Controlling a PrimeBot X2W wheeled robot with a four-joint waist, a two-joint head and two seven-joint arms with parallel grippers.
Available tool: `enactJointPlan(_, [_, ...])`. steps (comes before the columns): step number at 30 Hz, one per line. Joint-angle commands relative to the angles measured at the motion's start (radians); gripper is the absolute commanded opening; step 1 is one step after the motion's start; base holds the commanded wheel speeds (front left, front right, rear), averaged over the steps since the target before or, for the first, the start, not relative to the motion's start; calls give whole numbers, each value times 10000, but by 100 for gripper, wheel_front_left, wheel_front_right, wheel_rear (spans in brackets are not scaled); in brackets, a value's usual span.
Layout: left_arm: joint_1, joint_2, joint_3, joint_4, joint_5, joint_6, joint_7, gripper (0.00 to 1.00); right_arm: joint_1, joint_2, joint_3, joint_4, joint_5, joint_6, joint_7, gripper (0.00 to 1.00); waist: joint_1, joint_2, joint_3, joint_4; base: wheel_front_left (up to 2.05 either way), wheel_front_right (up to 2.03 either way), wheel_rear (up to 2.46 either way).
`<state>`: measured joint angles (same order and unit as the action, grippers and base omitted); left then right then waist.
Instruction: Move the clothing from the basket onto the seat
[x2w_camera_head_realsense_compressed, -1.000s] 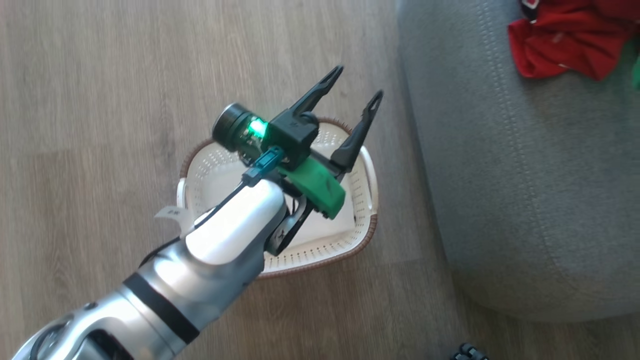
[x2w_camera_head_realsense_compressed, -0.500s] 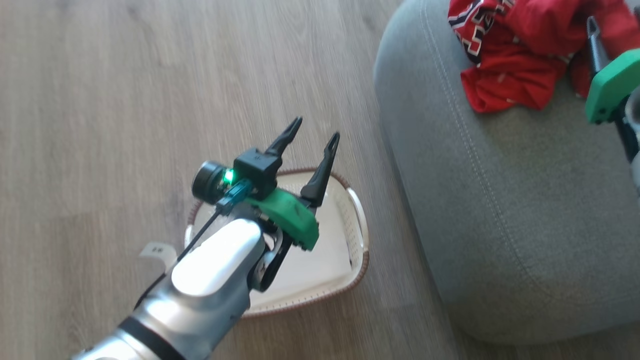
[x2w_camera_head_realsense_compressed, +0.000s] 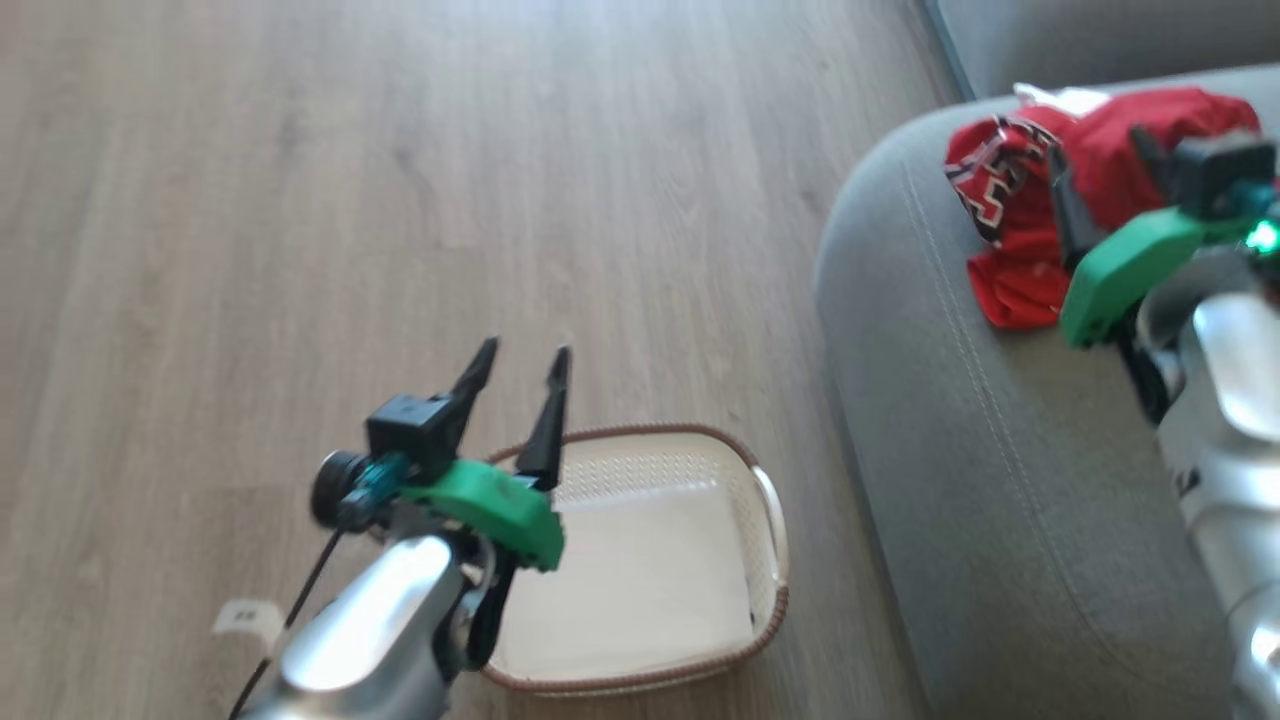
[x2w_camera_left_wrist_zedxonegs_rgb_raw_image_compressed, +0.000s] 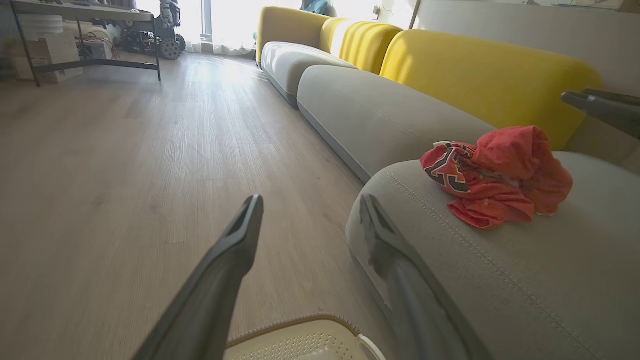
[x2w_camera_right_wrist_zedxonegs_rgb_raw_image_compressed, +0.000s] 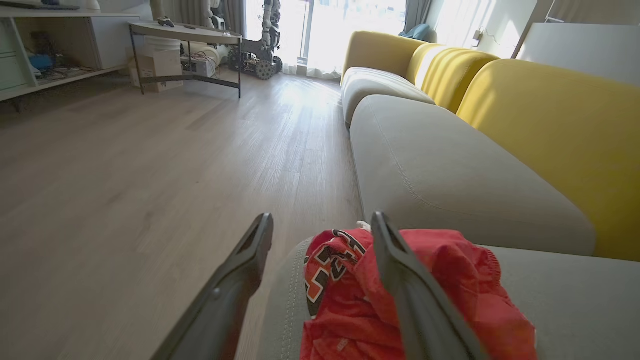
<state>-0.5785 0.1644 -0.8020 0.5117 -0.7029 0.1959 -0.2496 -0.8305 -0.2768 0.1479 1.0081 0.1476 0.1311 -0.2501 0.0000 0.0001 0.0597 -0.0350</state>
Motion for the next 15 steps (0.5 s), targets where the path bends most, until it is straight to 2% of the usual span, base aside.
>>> enactJointPlan(1, [-62,361,564,-381,121,176,-121,100,211,96,142,-505,144,-4,-115,100,0,-1,-344,356,0,0,0])
enactJointPlan(7, [637,763,1037,-571,256,450,-121,100,1240,412,2,-1467,240,-4,-116,100,0,-1,-682,660,0,0,0])
enactJointPlan(15, [1805,1546,1676,-1015,255,870,-121,100,3255,1286,-694,-3528,-8,-4,-116,100,0,-1,-937,924,0,0,0])
